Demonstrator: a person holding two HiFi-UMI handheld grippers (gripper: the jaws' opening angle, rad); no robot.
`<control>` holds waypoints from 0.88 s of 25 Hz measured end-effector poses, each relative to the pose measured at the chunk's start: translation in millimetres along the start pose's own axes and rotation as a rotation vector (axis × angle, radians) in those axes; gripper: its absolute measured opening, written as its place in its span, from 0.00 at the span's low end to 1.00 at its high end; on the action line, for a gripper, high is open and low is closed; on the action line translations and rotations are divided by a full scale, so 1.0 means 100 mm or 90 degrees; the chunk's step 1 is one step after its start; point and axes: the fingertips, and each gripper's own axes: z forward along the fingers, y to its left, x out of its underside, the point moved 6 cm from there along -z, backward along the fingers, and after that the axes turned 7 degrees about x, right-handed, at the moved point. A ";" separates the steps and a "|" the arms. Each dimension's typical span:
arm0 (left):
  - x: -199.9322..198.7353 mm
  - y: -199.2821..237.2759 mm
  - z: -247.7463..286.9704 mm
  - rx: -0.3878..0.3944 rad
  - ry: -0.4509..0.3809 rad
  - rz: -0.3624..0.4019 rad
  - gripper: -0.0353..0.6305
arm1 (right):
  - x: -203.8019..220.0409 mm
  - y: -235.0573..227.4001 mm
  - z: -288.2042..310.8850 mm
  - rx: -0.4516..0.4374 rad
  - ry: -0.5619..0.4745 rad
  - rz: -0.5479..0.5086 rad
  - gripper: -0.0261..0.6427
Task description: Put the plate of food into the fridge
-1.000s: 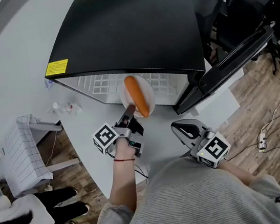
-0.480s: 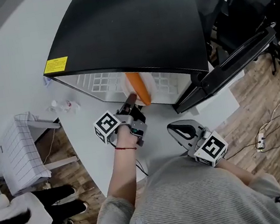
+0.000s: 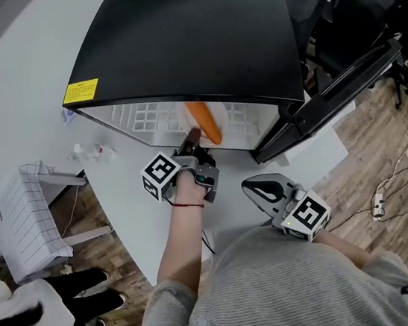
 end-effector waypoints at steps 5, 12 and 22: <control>0.01 -0.06 0.00 0.027 0.015 0.040 0.16 | 0.02 0.04 0.01 -0.010 0.001 -0.002 0.06; -0.02 -0.10 -0.05 0.037 0.017 0.078 0.24 | -0.01 0.06 -0.01 -0.005 0.006 -0.001 0.06; 0.02 -0.10 -0.31 0.033 0.025 0.140 0.25 | 0.02 0.08 0.00 -0.009 -0.002 -0.004 0.06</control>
